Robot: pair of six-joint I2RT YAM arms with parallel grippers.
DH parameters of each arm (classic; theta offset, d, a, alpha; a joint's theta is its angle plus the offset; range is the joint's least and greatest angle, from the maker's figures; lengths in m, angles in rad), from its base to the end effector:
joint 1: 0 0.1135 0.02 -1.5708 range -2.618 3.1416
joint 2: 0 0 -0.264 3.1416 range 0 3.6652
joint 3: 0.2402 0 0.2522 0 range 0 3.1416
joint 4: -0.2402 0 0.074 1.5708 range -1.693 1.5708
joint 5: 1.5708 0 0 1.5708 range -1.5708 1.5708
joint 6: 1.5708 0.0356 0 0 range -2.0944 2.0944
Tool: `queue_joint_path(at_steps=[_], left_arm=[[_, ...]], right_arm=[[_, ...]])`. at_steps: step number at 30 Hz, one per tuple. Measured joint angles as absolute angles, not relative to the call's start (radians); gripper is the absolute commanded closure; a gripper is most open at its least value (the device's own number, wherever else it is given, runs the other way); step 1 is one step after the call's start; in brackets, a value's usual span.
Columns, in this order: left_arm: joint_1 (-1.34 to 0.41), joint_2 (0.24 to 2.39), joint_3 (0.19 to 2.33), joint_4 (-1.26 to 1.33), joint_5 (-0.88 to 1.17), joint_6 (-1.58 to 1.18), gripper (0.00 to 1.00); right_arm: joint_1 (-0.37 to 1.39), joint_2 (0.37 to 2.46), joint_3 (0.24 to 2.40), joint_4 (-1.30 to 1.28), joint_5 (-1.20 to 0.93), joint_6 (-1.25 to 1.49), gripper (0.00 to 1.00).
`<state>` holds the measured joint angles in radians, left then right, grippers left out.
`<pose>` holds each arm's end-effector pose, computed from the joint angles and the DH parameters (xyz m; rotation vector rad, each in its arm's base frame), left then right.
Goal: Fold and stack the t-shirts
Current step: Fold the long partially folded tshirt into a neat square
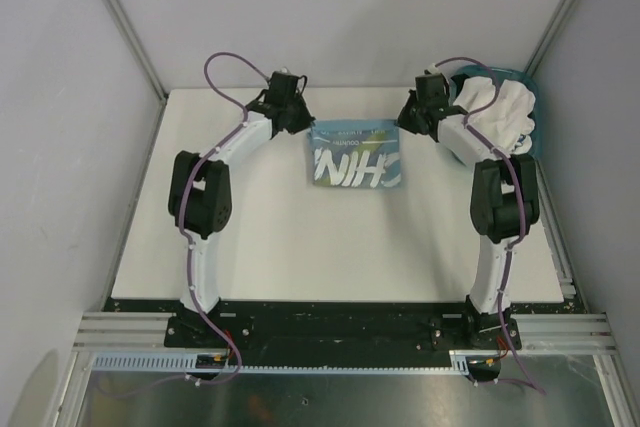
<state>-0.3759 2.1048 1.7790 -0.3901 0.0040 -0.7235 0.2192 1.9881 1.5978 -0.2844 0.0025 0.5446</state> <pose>0.4542 -0.1794 0.2473 -0.4050 2.3193 -0.5643 0.4509 0.1004 0.2487 0.3703 2.2472 0.4053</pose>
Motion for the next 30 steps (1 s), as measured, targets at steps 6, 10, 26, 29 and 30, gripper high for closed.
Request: queue_joint_path(at_steps=[6,10,26,29,30], left_arm=[[-0.347,2.149,1.842,-0.387,0.01,-0.724,1.0],[-0.331,2.179,1.874,-0.384,0.015,-0.724,1.0],[-0.243,2.402,2.042,-0.379,0.031,-0.714,1.0],[-0.235,2.438,2.045,-0.377,0.037,-0.715,1.0],[-0.234,2.448,2.044,-0.376,0.041,-0.716,1.0]], right_arm=[[0.218,2.112,1.731,-0.282,-0.008,0.544,1.0],[0.218,2.176,1.805,-0.283,-0.018,0.545,1.0],[0.263,2.548,2.225,-0.337,-0.033,0.547,1.0],[0.275,2.575,2.235,-0.374,-0.029,0.55,1.0],[0.278,2.577,2.235,-0.384,-0.026,0.554,1.0]])
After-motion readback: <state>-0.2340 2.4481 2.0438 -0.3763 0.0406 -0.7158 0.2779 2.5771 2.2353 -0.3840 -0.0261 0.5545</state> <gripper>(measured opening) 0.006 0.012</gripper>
